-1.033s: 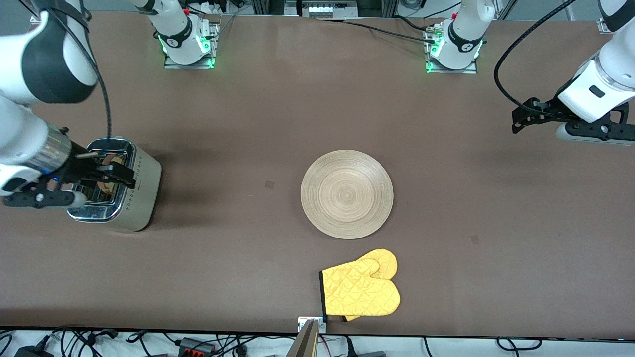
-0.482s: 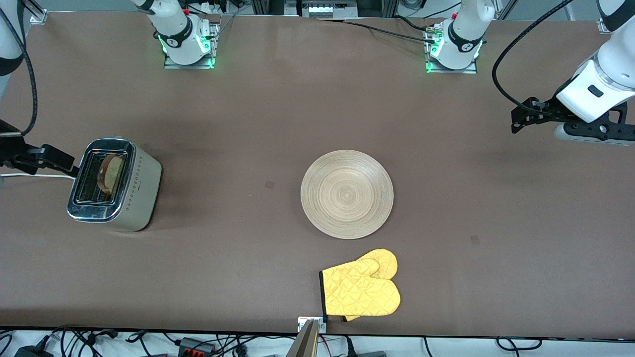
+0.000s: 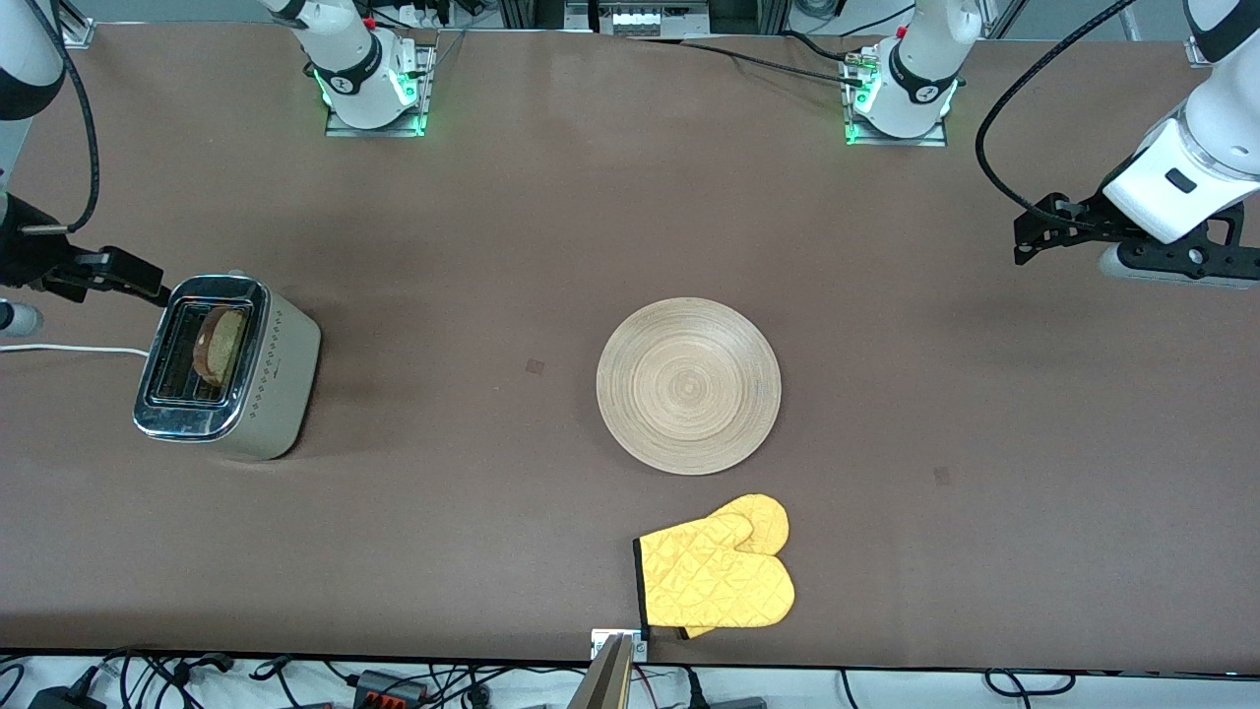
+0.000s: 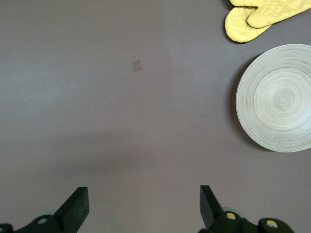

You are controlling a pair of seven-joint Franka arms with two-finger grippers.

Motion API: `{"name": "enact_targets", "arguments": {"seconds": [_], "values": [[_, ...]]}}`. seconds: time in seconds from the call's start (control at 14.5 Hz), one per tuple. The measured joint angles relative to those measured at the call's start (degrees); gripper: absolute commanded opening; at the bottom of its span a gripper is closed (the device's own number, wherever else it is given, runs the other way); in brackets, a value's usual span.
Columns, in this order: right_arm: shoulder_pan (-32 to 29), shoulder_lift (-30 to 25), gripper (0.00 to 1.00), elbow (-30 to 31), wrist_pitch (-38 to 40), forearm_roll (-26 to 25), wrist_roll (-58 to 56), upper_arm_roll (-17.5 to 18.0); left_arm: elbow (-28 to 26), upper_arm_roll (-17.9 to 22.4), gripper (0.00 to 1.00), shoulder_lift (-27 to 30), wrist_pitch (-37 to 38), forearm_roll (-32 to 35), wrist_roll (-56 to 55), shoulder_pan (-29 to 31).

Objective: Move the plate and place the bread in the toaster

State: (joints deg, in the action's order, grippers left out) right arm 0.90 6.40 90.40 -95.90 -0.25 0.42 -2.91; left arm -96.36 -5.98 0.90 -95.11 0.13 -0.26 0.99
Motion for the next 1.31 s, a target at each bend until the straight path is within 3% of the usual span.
{"name": "enact_targets", "arguments": {"seconds": [0.28, 1.31], "values": [[-0.1, -3.3, 1.0, 4.8, -0.8, -0.1, 0.1, -0.1, 0.0, 0.0, 1.0, 0.0, 0.0, 0.0, 0.0, -0.1], [-0.1, -4.4, 1.0, 4.7, -1.3, -0.1, -3.4, -0.2, 0.0, -0.1, 1.0, 0.0, 0.0, 0.0, 0.1, -0.3]]}}
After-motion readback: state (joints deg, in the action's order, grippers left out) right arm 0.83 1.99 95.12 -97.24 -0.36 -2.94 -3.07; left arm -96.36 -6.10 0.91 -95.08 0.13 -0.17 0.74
